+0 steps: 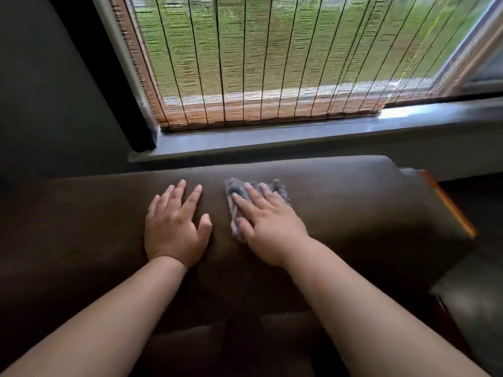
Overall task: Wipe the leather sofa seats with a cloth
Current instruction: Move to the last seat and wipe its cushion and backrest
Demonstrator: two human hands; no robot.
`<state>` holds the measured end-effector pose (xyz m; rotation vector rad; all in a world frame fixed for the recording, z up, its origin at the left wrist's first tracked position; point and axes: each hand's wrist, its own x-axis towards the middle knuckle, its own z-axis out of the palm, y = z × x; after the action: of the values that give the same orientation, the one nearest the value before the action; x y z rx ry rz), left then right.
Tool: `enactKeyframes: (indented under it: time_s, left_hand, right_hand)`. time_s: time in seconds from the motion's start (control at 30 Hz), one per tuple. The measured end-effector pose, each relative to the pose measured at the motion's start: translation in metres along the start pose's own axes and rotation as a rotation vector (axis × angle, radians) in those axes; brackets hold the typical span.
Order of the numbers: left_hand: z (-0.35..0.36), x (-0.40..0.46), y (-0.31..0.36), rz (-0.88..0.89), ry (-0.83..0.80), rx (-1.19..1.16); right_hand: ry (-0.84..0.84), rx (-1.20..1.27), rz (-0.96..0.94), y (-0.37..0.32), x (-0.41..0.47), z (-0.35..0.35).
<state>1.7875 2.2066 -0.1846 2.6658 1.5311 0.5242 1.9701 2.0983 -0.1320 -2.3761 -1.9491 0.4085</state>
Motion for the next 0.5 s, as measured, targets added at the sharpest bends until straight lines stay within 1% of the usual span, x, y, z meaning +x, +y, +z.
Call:
enactKeyframes:
  time_s: [0.03,0.07,0.17,0.2,0.27,0.33,0.4,0.47,0.5]
  left_hand:
    - [0.0,0.0,-0.001,0.006,0.0,-0.001]
    - [0.001,0.0,-0.002,0.012,0.0,-0.001]
    - [0.001,-0.001,-0.003,0.024,0.001,-0.023]
    - [0.001,-0.001,-0.003,0.027,0.014,-0.023]
    - [-0.001,-0.001,-0.003,0.025,-0.003,-0.019]
    - [-0.012,-0.002,0.002,0.021,-0.081,-0.003]
    - [-0.026,-0.005,0.013,-0.019,-0.207,0.078]
    - [-0.041,-0.001,0.024,-0.059,-0.327,0.195]
    - [-0.05,0.004,0.031,-0.083,-0.371,0.228]
  right_hand:
    - [0.024,-0.013,0.025,0.023,-0.007,-0.002]
    - [0.051,-0.016,0.093,0.053,-0.018,-0.003]
    - [0.129,0.009,0.411,0.135,-0.052,-0.008]
    - [0.134,0.014,0.494,0.146,-0.056,-0.01]
    - [0.081,0.044,0.586,0.134,-0.051,-0.013]
    - [0.01,0.069,0.528,0.09,-0.046,-0.015]
    - [-0.008,0.034,0.37,0.051,-0.051,-0.006]
    - [-0.059,0.027,0.24,0.049,-0.062,-0.004]
    - [-0.083,0.033,0.212,0.06,-0.068,-0.01]
